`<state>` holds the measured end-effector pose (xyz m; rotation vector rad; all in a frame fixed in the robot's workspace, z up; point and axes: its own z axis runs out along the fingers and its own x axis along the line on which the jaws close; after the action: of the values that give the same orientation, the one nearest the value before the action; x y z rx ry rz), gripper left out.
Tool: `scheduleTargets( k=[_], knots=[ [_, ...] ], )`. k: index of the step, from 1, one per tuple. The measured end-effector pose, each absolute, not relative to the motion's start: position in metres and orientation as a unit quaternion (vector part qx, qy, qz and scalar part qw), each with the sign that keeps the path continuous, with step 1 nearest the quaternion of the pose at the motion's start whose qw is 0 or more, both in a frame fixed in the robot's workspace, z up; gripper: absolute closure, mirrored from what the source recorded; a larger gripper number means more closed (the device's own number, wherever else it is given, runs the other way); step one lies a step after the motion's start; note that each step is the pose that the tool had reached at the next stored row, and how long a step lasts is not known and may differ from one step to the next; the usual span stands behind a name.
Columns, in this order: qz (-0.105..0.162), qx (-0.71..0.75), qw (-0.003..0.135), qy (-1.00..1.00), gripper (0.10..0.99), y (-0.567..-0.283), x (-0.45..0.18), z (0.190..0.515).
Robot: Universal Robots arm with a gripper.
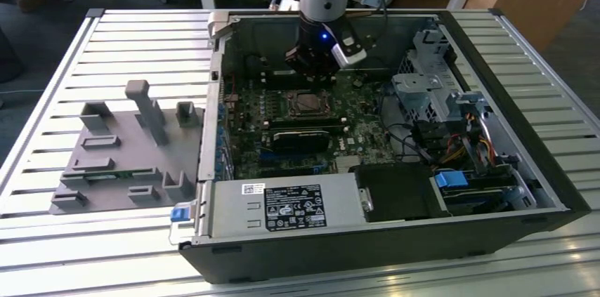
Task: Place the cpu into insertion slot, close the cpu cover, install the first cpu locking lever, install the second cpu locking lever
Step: 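Install the first cpu locking lever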
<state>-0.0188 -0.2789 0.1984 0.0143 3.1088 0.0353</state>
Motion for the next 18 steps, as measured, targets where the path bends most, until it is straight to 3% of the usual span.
scheduleTargets(
  k=[18],
  knots=[
    [0.011,0.005,0.016,1.000,0.969,-0.282,-0.019,0.211]
  ],
)
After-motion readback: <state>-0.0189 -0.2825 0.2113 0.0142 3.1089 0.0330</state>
